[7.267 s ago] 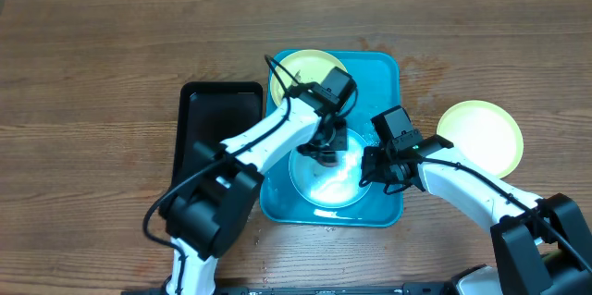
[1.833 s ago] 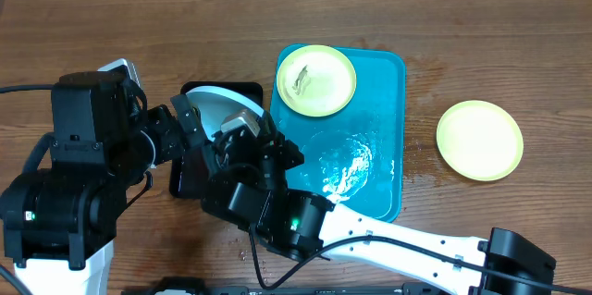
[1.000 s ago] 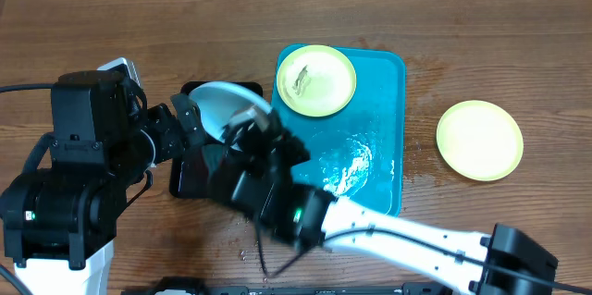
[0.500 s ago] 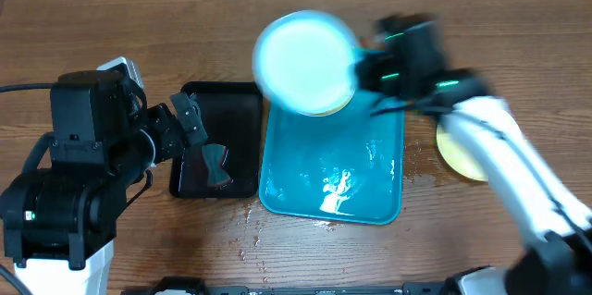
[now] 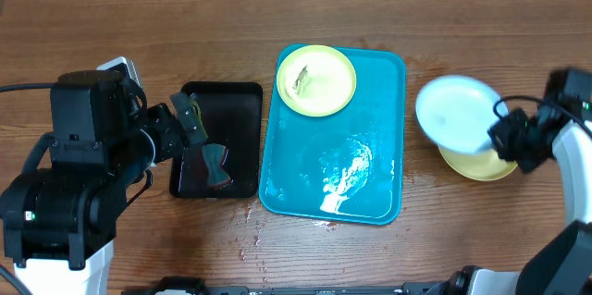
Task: Clean dirty plates on tray and stack at the side
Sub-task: 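Place the white plate onto the yellow plate at the right side, then grasp the remaining yellow plate rim with the right gripper and pull it down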
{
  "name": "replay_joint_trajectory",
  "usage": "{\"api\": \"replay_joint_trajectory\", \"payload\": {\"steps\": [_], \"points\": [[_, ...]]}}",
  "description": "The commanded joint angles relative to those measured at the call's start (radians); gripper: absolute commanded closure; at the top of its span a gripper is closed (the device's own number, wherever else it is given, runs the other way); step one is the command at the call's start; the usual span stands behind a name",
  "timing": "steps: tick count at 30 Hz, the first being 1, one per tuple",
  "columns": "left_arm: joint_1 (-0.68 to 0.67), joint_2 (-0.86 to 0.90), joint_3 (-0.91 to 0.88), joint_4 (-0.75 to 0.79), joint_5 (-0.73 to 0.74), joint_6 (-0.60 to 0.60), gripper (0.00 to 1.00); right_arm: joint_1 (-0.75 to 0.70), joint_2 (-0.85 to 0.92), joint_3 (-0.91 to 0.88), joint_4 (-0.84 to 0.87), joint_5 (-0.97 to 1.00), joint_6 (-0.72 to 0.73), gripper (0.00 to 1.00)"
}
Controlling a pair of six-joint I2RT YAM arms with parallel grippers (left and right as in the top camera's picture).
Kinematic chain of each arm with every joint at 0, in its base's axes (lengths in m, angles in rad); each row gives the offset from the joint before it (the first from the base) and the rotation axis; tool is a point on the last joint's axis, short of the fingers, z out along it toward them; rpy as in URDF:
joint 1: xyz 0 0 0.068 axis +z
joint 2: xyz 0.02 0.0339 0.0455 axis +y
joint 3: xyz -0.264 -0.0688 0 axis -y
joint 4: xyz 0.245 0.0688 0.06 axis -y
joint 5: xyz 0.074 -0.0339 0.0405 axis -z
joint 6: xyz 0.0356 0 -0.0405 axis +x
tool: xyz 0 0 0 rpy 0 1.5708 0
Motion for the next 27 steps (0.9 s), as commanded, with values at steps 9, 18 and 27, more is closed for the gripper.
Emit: {"api": "replay_joint_trajectory", "payload": {"steps": [9, 18, 27], "points": [[0.006, -0.002, 0.019, 0.009, -0.013, 0.018, 0.00, -0.080, -0.009, 0.096, -0.109, -0.021, -0.052, 0.71], [0.006, -0.002, 0.019, 0.012, -0.010, 0.019, 0.00, 0.290, -0.094, 0.341, -0.078, -0.224, -0.328, 0.68], [0.005, -0.002, 0.019, 0.011, 0.058, 0.137, 0.00, 0.658, 0.085, 0.278, 0.333, 0.013, -0.343, 0.54]]}}
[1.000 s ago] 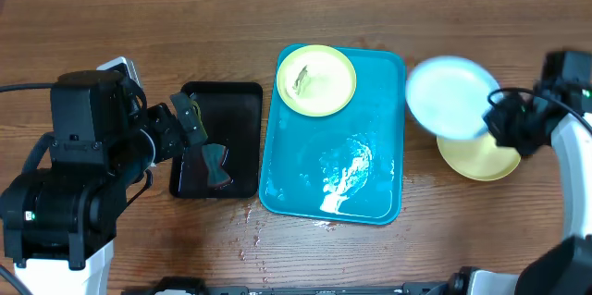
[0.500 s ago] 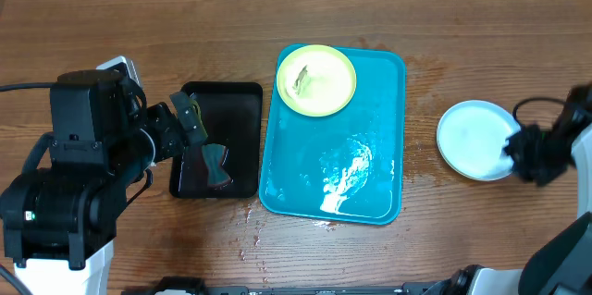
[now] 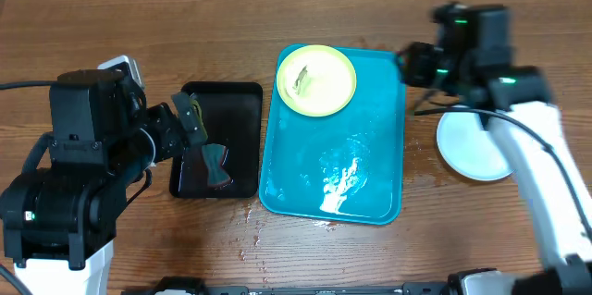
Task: Clean dirty plates on tray and stack at the side
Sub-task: 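Grasp the remaining yellow plate rim with the right gripper and pull it down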
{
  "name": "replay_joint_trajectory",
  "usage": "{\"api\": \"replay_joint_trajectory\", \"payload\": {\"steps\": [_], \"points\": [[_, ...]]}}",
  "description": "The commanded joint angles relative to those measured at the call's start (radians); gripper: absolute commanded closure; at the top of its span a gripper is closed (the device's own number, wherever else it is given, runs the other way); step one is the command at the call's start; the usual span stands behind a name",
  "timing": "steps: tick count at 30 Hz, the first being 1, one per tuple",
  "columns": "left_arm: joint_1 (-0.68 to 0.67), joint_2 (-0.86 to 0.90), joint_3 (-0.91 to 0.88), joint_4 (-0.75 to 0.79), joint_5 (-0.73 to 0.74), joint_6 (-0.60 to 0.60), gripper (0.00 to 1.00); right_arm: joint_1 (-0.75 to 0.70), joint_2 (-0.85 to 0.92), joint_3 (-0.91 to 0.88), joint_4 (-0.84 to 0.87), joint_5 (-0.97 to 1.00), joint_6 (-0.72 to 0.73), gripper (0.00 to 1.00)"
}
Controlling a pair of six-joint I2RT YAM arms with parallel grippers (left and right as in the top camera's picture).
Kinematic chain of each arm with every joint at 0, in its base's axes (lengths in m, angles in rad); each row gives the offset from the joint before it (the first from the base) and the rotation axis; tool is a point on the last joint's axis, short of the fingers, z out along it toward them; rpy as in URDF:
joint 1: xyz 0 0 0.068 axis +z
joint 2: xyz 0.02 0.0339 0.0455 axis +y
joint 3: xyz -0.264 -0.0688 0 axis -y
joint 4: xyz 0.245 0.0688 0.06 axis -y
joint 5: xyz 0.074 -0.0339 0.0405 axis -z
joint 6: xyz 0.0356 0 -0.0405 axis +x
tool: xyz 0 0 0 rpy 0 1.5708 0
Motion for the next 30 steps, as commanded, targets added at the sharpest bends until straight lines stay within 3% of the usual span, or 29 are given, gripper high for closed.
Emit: {"api": "replay_joint_trajectory", "payload": {"steps": [1, 4, 12, 14, 15, 17, 22, 30], "points": [[0.005, -0.002, 0.019, 0.003, 0.052, 0.108, 0.00, 0.084, 0.136, -0.034, 0.089, 0.144, -0.020, 0.51], [0.005, -0.002, 0.019, -0.001, 0.054, 0.121, 0.00, 0.116, 0.290, -0.034, 0.201, 0.177, -0.019, 0.44], [0.005, -0.002, 0.019, -0.014, 0.054, 0.121, 0.00, 0.124, 0.532, -0.034, 0.341, 0.129, -0.019, 0.42], [0.005, -0.002, 0.019, -0.019, 0.054, 0.121, 0.00, 0.124, 0.549, -0.034, 0.340, 0.085, -0.019, 0.47], [0.005, -0.002, 0.019, -0.019, 0.054, 0.121, 0.00, 0.124, 0.553, -0.034, 0.337, 0.071, -0.018, 0.59], [0.005, -0.002, 0.019, -0.018, 0.054, 0.121, 0.00, 0.124, 0.552, -0.034, 0.331, 0.061, -0.009, 0.95], [0.005, -0.002, 0.019, -0.019, 0.053, 0.121, 0.00, 0.111, 0.492, 0.000, 0.232, 0.061, 0.061, 0.96], [0.005, 0.000, 0.019, -0.043, 0.049, 0.122, 0.00, 0.074, 0.179, 0.039, -0.026, 0.066, 0.061, 0.96]]}}
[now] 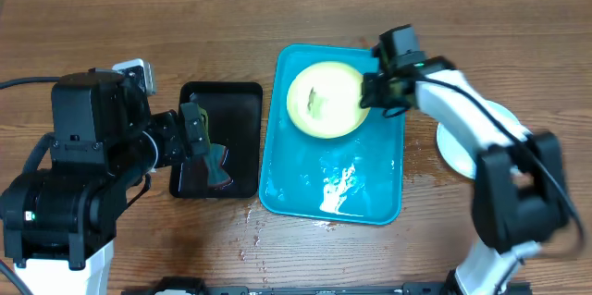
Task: Clean dirty plates on tray and stack at the side
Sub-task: 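Grasp the remaining yellow plate rim with the right gripper and pull it down, then pick up the sponge from the black tray with the left gripper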
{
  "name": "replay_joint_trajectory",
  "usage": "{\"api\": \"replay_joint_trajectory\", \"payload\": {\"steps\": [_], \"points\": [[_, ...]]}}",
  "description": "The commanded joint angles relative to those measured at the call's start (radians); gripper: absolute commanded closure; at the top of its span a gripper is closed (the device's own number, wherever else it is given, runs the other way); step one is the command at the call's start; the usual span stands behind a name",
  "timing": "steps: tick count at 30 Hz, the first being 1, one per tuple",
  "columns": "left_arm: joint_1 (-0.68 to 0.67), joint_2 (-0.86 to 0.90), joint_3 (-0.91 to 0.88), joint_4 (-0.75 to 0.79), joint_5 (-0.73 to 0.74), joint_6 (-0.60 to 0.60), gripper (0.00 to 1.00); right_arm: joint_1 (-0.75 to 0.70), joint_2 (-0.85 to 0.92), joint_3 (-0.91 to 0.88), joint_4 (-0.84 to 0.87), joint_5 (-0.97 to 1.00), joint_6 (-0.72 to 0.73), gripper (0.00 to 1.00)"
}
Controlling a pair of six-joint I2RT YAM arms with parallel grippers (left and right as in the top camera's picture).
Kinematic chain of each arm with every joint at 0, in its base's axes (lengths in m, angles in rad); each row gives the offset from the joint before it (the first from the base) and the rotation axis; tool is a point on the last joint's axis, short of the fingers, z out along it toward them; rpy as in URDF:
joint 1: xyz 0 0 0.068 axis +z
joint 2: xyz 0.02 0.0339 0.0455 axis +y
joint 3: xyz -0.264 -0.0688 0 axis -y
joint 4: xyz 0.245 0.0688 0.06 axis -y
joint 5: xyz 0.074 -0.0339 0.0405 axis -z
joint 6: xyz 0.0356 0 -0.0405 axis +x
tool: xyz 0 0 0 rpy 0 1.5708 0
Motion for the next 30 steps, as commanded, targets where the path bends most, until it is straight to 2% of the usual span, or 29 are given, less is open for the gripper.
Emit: {"api": "replay_joint_trajectory", "payload": {"steps": [1, 5, 8, 12, 16, 18, 21, 22, 24, 30], "points": [[0.005, 0.003, 0.018, -0.021, 0.007, 0.019, 0.00, -0.009, -0.206, 0.050, -0.089, -0.001, 0.007, 0.96], [0.005, 0.024, -0.001, -0.059, -0.015, 0.019, 0.00, 0.020, -0.276, 0.047, -0.299, -0.001, 0.008, 0.96], [0.005, 0.051, -0.026, -0.067, -0.037, 0.019, 0.00, 0.065, -0.268, -0.010, -0.347, -0.001, 0.008, 0.96], [0.005, 0.094, -0.042, -0.069, -0.033, 0.014, 0.00, 0.125, -0.242, -0.179, -0.183, 0.016, 0.039, 0.96], [0.005, 0.132, -0.043, -0.073, -0.034, -0.004, 0.00, 0.143, -0.216, -0.378, 0.119, 0.114, 0.088, 0.96], [0.005, 0.139, -0.043, -0.077, -0.035, -0.004, 0.02, 0.141, -0.216, -0.409, 0.173, 0.112, 0.087, 0.96], [0.005, 0.150, -0.047, -0.089, -0.079, -0.038, 0.04, 0.141, -0.222, -0.395, 0.187, 0.111, 0.070, 0.94], [0.005, 0.156, -0.066, -0.090, -0.133, -0.075, 0.04, 0.141, -0.243, -0.360, 0.144, 0.113, 0.048, 0.88], [0.005, 0.163, -0.108, -0.075, -0.148, -0.090, 0.07, 0.141, -0.273, -0.320, 0.091, 0.115, 0.034, 0.81], [0.005, 0.201, -0.333, 0.067, -0.165, -0.087, 0.09, 0.141, -0.395, -0.209, -0.091, 0.115, 0.027, 0.74]]}}
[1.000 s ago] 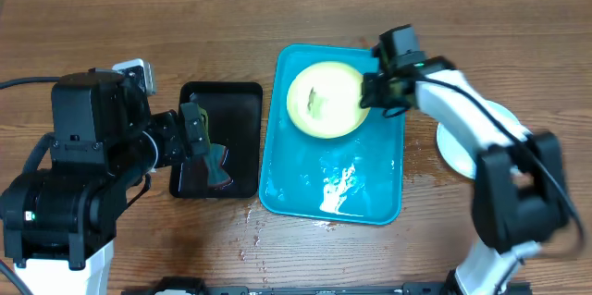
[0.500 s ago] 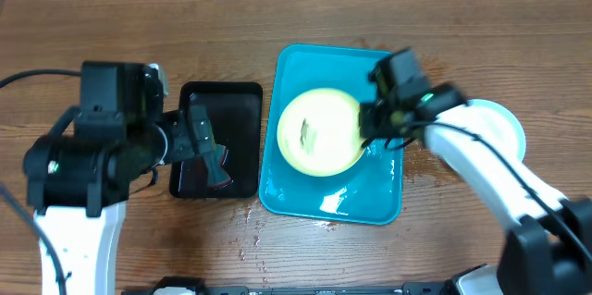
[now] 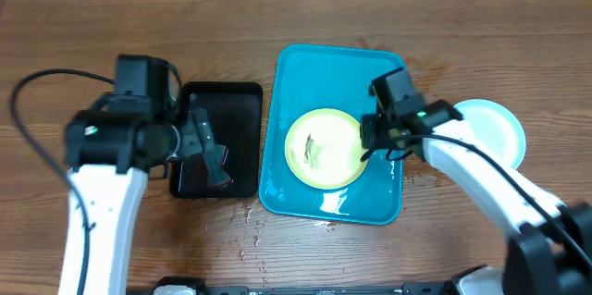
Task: Clean dirty plates on tray and stack at the side
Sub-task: 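Pick up the sponge from the black tray with the left gripper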
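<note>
A yellow-green plate (image 3: 319, 150) with a food scrap on it lies on the teal tray (image 3: 305, 73), near the tray's front middle. My right gripper (image 3: 368, 138) is shut on the plate's right rim. A clean white plate (image 3: 492, 130) rests on the table to the right of the tray. My left gripper (image 3: 205, 144) hangs over the black tray (image 3: 236, 101), shut on a dark blue sponge (image 3: 215, 163) that looks pinched at its middle.
Water glistens on the teal tray's front part, and drops lie on the wooden table (image 3: 277, 239) before it. The right arm (image 3: 472, 170) reaches across between the tray and the white plate. The left arm's cable (image 3: 28, 101) loops at the far left.
The yellow-green plate has moved from the tray's far half to its front middle, with my right gripper still on its rim. The left arm has changed its pose, and its gripper sits slightly nearer the front.
First my right gripper held the white plate over a yellow plate right of the tray. Then the white plate lay there and the gripper was by the tray's far right corner. Then it gripped the dirty plate's rim, and now the plate sits further forward.
</note>
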{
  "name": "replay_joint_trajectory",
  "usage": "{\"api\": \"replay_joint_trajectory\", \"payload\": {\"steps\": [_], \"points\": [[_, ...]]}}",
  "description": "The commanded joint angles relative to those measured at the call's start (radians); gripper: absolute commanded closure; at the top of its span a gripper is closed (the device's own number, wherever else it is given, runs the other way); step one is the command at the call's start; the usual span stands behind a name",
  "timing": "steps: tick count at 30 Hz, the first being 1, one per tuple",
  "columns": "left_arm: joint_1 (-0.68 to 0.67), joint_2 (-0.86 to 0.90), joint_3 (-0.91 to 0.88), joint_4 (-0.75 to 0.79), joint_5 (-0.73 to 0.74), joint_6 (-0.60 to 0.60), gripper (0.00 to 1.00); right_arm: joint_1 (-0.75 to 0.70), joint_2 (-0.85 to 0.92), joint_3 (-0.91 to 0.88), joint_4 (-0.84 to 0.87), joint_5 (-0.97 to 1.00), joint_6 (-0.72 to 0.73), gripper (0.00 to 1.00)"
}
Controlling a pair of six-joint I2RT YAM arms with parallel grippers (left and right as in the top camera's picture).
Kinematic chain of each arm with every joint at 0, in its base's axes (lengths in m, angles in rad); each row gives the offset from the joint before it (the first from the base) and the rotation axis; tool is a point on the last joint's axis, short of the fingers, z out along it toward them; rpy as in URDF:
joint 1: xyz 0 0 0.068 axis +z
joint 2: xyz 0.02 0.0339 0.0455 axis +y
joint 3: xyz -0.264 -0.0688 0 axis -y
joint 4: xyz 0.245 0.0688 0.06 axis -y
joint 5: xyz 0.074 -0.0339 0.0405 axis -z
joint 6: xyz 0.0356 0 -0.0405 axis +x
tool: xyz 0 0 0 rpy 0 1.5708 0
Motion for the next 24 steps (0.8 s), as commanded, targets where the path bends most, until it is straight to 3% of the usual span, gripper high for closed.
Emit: {"api": "replay_joint_trajectory", "payload": {"steps": [1, 6, 15, 16, 17, 18, 24], "points": [[0.005, 0.051, -0.154, 0.082, -0.042, -0.025, 0.09, -0.002, -0.120, 0.079, -0.070, 0.010, -0.010, 0.74], [0.005, 0.162, -0.342, 0.299, -0.041, -0.025, 0.15, -0.002, -0.203, 0.082, -0.176, -0.034, 0.002, 0.71], [0.005, 0.452, -0.402, 0.525, -0.013, -0.026, 0.57, -0.002, -0.195, 0.057, -0.207, -0.062, 0.024, 0.70], [0.005, 0.477, -0.402, 0.542, -0.006, -0.026, 0.67, -0.002, -0.195, 0.053, -0.208, -0.062, 0.024, 0.70], [0.005, 0.502, -0.400, 0.554, 0.013, -0.026, 0.89, -0.002, -0.195, 0.050, -0.208, -0.062, 0.024, 0.70], [0.006, 0.519, -0.393, 0.555, 0.042, -0.026, 0.96, -0.002, -0.195, 0.049, -0.208, -0.062, 0.024, 0.70], [0.007, 0.494, -0.251, 0.446, 0.169, -0.026, 0.96, -0.002, -0.195, 0.048, -0.211, -0.061, 0.023, 0.70]]}}
